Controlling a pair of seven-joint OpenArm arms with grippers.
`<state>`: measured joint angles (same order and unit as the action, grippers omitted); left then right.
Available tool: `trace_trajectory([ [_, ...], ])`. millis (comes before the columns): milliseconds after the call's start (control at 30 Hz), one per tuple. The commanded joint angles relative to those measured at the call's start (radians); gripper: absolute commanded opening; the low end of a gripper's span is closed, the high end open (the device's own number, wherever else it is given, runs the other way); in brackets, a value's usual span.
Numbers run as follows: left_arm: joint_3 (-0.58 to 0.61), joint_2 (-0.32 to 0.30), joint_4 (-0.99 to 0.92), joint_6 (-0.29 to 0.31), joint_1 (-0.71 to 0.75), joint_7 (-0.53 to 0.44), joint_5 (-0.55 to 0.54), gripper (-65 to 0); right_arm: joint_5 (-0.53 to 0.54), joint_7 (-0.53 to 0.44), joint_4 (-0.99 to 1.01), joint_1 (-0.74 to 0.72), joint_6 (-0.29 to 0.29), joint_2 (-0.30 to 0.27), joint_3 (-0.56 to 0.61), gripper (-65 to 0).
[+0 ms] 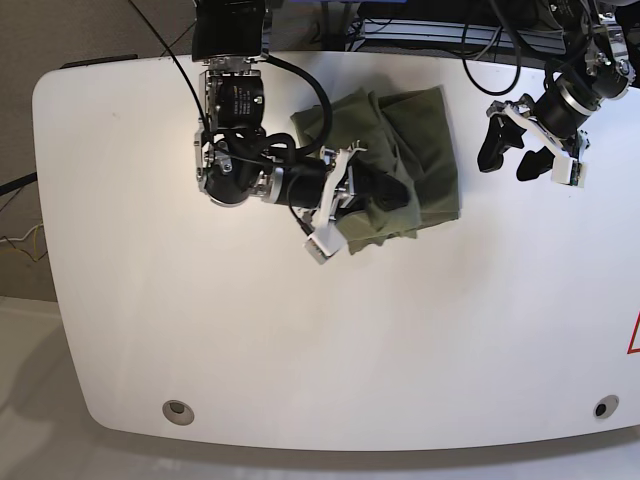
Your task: Fold the T-shirt properly
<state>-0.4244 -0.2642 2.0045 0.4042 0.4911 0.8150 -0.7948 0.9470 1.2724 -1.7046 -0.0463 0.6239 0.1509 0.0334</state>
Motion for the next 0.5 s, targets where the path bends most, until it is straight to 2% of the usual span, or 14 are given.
trace_trajectory([
  [0, -0.002, -0.034, 0.010, 0.002, -0.003, -0.021, -0.082, -26.1, 0.032, -0.072, 0.004, -0.022, -0.008, 0.006, 0.023, -63.9],
  [133, -0.005, -0.065, 0.009, -0.003, -0.004, -0.028, -0.083, -26.0, 0.032, -0.106, 0.043, -0.034, -0.035, 0.006, 0.050, -63.8],
  [267, -0.017, -0.102, 0.001, -0.012, -0.006, -0.054, -0.081, -25.7, 0.030, -0.147, 0.106, -0.051, -0.087, 0.006, 0.071, -63.7],
  [467, -0.020, -0.111, -0.024, -0.007, -0.004, -0.072, -0.081, -25.6, 0.029, -0.146, 0.138, -0.064, -0.092, 0.006, 0.066, -63.4],
])
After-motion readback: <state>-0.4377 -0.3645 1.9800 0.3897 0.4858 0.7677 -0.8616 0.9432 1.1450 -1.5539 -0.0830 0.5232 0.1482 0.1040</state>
